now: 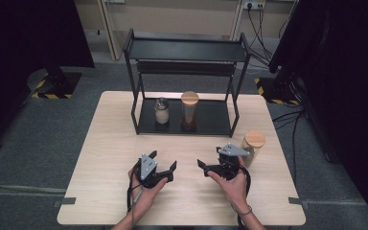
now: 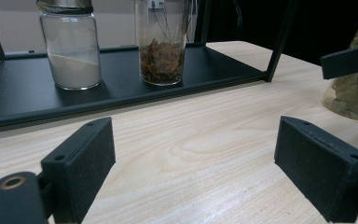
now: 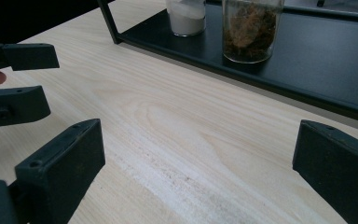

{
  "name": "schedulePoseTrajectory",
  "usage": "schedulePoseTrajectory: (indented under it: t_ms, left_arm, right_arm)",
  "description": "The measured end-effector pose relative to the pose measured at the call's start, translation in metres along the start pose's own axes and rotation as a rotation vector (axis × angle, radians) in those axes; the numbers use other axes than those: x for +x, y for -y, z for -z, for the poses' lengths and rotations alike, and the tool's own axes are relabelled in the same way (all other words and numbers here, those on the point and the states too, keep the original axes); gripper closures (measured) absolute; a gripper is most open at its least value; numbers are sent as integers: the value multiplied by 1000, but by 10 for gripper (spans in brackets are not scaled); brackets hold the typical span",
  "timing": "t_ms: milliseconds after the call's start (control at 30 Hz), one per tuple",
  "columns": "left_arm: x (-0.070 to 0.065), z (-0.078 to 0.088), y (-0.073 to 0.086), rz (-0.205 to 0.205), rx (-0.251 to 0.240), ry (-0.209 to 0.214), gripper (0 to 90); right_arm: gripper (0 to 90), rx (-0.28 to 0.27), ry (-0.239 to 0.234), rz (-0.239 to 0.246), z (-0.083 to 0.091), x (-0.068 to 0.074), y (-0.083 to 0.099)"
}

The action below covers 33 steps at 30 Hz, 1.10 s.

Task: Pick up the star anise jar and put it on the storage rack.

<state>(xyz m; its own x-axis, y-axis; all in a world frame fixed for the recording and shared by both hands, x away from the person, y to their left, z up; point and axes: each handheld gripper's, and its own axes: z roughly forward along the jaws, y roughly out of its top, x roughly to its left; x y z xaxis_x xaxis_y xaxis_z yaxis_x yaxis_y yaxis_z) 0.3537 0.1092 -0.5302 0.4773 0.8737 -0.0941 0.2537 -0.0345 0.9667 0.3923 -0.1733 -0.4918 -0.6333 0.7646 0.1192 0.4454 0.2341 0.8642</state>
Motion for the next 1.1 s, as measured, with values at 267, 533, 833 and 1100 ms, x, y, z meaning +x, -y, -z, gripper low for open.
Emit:
schedulePoseTrajectory:
  t_ms: [267,533,833,1100]
  left_arm:
    - [0,0,0,0,0,-1,117]
    - [0,0,0,-2,1,-1,117]
    - [0,0,0,-1,0,-3,118]
    - [0,0,0,0,1,-3,117]
  right_arm:
    - [25,-8,0,6,15,1,3]
    - [25,-5,-6,8,25,2,8]
    - [26,-2,-3,9,39,1,15]
    - [28,-4,5,11,53,-2,25]
